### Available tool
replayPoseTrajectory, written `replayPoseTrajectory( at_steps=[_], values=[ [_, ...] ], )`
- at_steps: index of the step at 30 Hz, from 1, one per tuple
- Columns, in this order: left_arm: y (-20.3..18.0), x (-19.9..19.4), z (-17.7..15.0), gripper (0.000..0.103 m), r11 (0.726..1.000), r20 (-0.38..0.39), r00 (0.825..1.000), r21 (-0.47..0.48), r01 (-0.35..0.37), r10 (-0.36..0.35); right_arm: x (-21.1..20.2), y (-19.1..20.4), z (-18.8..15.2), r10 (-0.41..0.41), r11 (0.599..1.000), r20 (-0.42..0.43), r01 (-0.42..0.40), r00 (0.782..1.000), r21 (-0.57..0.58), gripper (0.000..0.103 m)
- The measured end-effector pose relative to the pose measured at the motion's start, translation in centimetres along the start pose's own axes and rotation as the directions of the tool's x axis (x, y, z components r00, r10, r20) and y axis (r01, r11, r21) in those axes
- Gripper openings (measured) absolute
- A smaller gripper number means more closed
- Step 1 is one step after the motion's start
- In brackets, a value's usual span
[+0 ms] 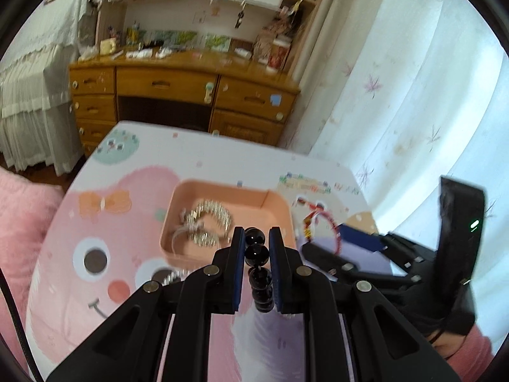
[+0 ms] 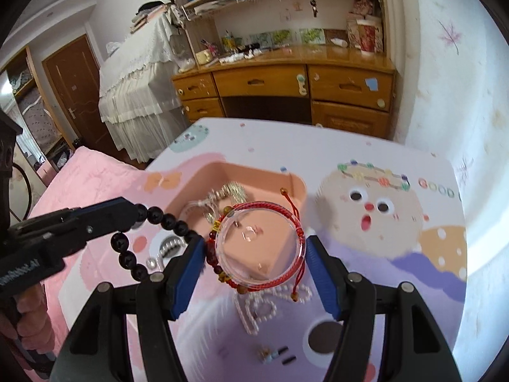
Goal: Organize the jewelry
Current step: 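Carry both bracelets over the pink box while both tools open to drop them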
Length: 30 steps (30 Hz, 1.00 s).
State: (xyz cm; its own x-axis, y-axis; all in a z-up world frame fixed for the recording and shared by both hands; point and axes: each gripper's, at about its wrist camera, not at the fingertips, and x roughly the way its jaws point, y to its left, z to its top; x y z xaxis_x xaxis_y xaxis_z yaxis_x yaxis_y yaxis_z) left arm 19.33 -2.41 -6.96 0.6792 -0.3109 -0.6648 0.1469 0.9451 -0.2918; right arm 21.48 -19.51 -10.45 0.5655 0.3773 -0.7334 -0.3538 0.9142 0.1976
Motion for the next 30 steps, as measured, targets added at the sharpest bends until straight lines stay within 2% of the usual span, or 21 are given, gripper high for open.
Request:
replayPoseTrajectory(
  at_steps=[8, 13, 18, 20, 22, 23, 25, 27, 30],
  values=[
    [-0.2, -0.4, 3.8, 0.013, 0.999, 0.112, 0.994, 0.038, 0.01, -0.015, 1.6, 0.4, 1.1, -0.014, 1.0, 0.032, 0.013, 0.999, 0.021, 0.065],
    [0.1, 0.7, 5.3, 0.013, 0.999, 0.153, 0.988, 0.048, 0.011, -0.019, 2.9, -0.1, 1.6, 0.027, 0.996, 0.039, -0.03, 0.999, 0.087, 0.065],
    [0.4, 2.9, 5.8, 0.013, 0.999, 0.133, 0.991, 0.043, 0.023, -0.029, 4.5, -0.6, 1.3, 0.049, 0.987, 0.026, -0.052, 0.998, 0.149, 0.065],
    [0.6, 4.4, 5.7, 0.014, 0.999, 0.088, 0.996, 0.043, 0.022, -0.026, 5.3, -0.9, 1.1, 0.057, 0.983, 0.01, -0.058, 0.998, 0.173, 0.065],
    [0.9, 5.9, 5.6, 0.028, 0.999, 0.018, 1.0, 0.035, 0.009, -0.01, 6.3, -1.1, 0.9, 0.068, 0.98, -0.035, -0.06, 0.997, 0.189, 0.067],
    [1.1, 6.5, 5.6, 0.031, 1.0, -0.006, 1.0, 0.022, 0.002, -0.002, 6.8, -1.2, 0.8, 0.067, 0.98, -0.061, -0.054, 0.996, 0.193, 0.068],
    [1.7, 6.9, 5.6, 0.047, 1.0, -0.026, 1.0, -0.002, 0.007, -0.007, 6.8, -1.5, 0.5, 0.06, 0.98, -0.067, -0.045, 0.996, 0.195, 0.068],
    [2.1, 7.1, 5.5, 0.058, 1.0, -0.036, 0.999, -0.015, 0.008, -0.008, 6.6, -1.8, 0.4, 0.065, 0.978, -0.058, -0.052, 0.996, 0.203, 0.072],
    [2.5, 7.3, 5.3, 0.06, 1.0, -0.044, 0.999, -0.01, -0.026, 0.026, 6.0, -2.3, 0.3, 0.07, 0.974, -0.043, -0.059, 0.997, 0.217, 0.075]
  ],
)
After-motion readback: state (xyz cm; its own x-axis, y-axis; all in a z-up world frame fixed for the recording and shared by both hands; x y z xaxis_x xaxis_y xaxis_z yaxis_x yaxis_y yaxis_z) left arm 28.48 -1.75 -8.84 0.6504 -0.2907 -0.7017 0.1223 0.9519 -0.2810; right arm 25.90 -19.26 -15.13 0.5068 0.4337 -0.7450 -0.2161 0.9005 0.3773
